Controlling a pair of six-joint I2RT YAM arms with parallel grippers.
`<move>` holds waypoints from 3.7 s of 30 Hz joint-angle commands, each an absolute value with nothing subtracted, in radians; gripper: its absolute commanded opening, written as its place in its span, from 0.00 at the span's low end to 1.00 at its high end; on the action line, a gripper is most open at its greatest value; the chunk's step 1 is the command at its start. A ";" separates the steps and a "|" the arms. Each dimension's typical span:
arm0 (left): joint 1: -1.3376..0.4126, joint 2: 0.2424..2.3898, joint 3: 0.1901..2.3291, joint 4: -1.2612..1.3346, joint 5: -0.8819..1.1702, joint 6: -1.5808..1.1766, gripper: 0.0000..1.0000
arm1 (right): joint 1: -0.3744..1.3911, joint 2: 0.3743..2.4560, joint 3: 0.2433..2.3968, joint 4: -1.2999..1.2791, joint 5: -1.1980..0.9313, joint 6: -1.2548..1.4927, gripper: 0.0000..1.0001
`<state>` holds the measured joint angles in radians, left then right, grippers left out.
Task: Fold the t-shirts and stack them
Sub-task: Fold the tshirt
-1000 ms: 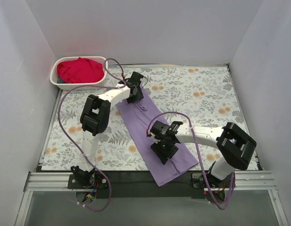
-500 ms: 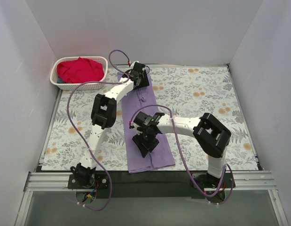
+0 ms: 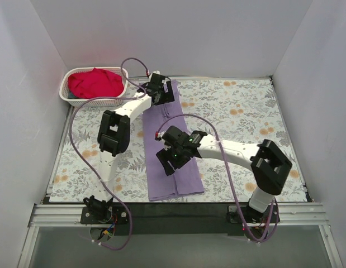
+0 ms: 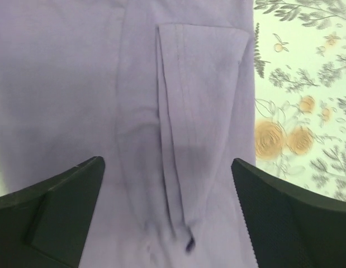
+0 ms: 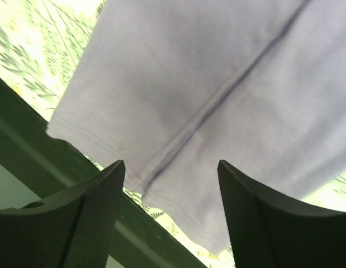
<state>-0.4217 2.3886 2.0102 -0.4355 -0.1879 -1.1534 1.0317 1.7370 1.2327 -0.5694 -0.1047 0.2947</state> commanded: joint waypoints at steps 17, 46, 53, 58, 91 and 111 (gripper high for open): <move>-0.544 1.215 0.925 -0.717 -0.212 -1.415 0.91 | 0.891 1.290 0.818 -0.517 0.008 0.454 0.61; -0.960 1.193 0.637 -0.793 -0.032 -1.821 0.66 | 0.900 1.391 0.655 -0.494 -0.158 0.543 0.39; -0.985 1.253 0.664 -0.807 -0.049 -1.824 0.61 | 0.900 1.396 0.649 -0.502 -0.163 0.537 0.26; -0.992 1.258 0.686 -0.837 -0.070 -1.835 0.58 | 0.904 1.399 0.646 -0.502 -0.163 0.534 0.23; -1.020 1.381 0.658 -0.824 -0.002 -1.805 0.14 | 0.905 1.405 0.666 -0.537 -0.138 0.499 0.01; -0.827 1.209 0.699 -0.788 0.101 -1.636 0.00 | 0.824 1.405 0.963 -0.729 -0.031 0.342 0.01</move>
